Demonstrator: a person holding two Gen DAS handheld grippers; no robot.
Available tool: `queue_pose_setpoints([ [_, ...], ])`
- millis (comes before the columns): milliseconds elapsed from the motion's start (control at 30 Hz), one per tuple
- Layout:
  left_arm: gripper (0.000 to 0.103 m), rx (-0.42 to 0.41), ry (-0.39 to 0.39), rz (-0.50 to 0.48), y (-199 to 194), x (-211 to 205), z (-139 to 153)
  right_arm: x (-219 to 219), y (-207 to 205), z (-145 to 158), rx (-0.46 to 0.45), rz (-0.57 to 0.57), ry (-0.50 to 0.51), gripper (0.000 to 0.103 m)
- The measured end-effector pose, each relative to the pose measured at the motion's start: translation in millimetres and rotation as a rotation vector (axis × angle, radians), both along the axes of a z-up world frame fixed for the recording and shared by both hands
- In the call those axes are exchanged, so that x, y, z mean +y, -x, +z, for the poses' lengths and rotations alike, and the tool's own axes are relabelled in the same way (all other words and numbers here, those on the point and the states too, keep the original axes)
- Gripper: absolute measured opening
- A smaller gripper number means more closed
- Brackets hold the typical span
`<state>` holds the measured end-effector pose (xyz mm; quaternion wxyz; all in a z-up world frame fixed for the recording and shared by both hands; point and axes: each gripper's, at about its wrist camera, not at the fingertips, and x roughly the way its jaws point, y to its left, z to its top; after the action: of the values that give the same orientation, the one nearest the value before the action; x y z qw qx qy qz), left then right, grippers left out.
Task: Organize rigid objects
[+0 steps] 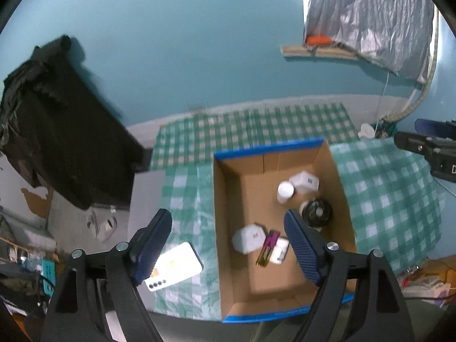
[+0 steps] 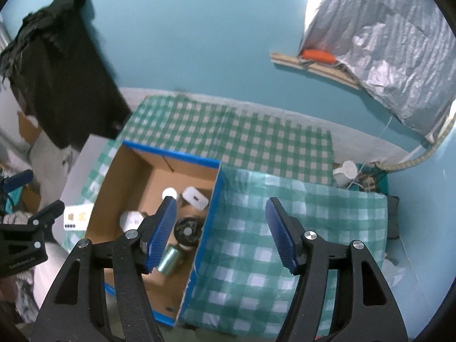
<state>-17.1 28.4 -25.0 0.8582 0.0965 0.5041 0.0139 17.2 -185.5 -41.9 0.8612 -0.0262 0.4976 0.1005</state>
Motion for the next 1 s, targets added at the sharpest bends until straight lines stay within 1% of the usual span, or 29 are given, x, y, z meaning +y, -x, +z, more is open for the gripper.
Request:
queue_pose_setpoints([
  [33,0.088,-0.013,0.001,-0.002,1,-1,4,-2,1,3,-0.011,-0.009,-0.004,0.065],
  [167,0.090,-0.063,0.008,-0.013,2,-7,20,-11,4,13,-0.045,-0.038,-0.021,0.066],
  [233,0.095,-0.086,0.006,-0.022,4,-11,27,-14,6,18,-0.058,-0.045,-0.033,0.066],
  [333,0.101,-0.136,-0.023,-0.039,7,-19,35,-16,9,26,-0.087,-0.057,-0.026,0.067],
  [400,0.101,-0.156,-0.045,-0.046,7,-24,39,-16,10,30,-0.102,-0.062,-0.019,0.068],
  [767,0.101,-0.165,-0.005,-0.004,8,-24,46,-23,13,39,-0.137,-0.079,0.013,0.069],
  [833,0.101,-0.152,-0.005,0.000,6,-24,45,-24,13,40,-0.138,-0.079,0.013,0.069],
  [1000,0.101,-0.148,-0.011,0.014,5,-25,44,-24,11,41,-0.137,-0.076,0.019,0.069],
])
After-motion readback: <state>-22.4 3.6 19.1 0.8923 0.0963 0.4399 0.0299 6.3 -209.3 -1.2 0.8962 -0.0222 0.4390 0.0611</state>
